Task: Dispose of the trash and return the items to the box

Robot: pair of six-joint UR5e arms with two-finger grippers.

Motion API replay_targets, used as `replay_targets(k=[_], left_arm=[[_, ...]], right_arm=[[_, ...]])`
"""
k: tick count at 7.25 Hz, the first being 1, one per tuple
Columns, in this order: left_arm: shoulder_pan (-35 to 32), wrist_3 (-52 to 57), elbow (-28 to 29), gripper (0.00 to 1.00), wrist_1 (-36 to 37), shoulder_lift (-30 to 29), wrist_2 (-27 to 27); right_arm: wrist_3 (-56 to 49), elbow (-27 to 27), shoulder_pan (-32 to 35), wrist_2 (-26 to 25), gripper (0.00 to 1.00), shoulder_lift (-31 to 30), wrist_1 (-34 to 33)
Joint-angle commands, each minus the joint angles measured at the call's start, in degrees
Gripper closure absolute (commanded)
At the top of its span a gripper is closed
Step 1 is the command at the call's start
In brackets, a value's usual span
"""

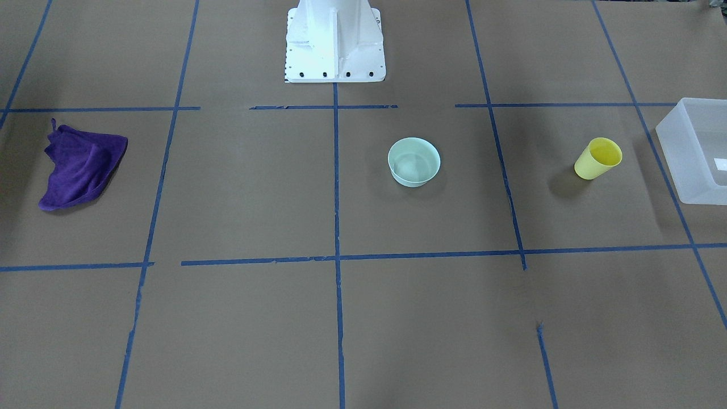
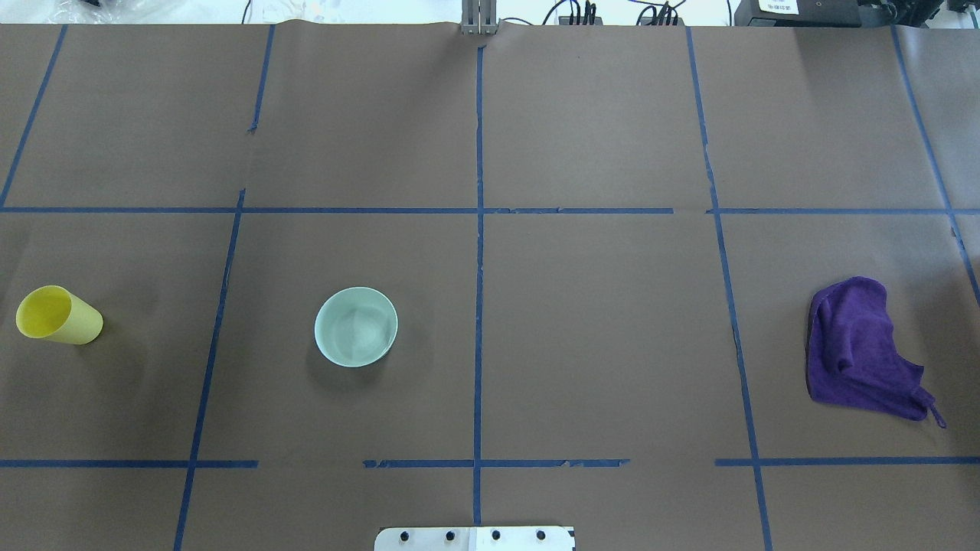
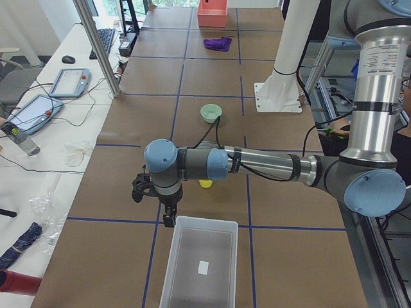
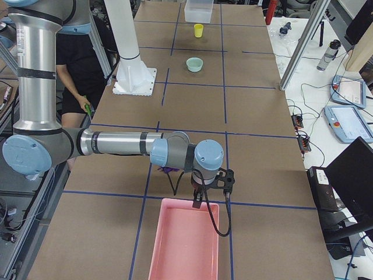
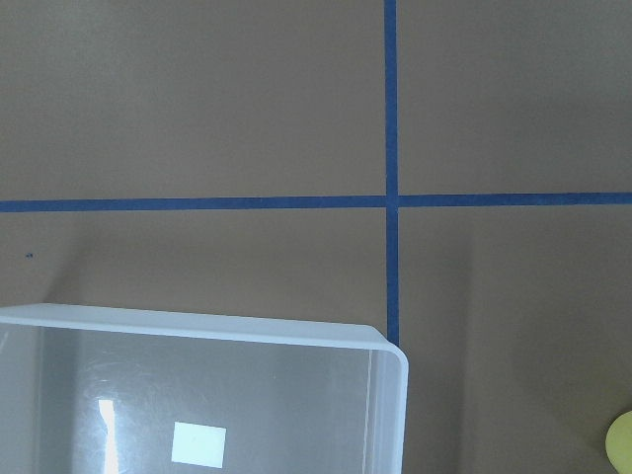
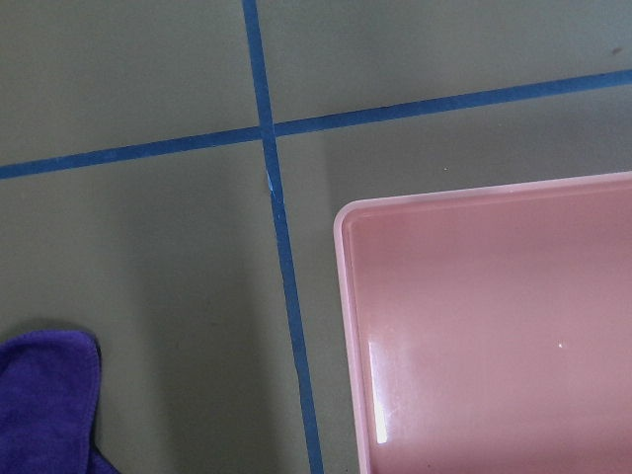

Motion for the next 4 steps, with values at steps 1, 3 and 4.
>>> replay_targets(k=[1,3,4], left_arm=[[0.1,-0.1,-0.7,0.0,-0.6,-0.8,0.0],[1.5,-0.6,-0.4,0.0,-3.7,-4.4,-1.6],[5.0,-0.7,-2.7,0.0,-5.1,-5.3,-1.8]], right_arm=[[0.0,0.4,0.1,0.2,0.0,0.2,0.0],[-0.1,0.7,0.1,0.3,0.0,0.2,0.0],[0.0,1.6,0.1,0.8,0.0,0.1,0.0]])
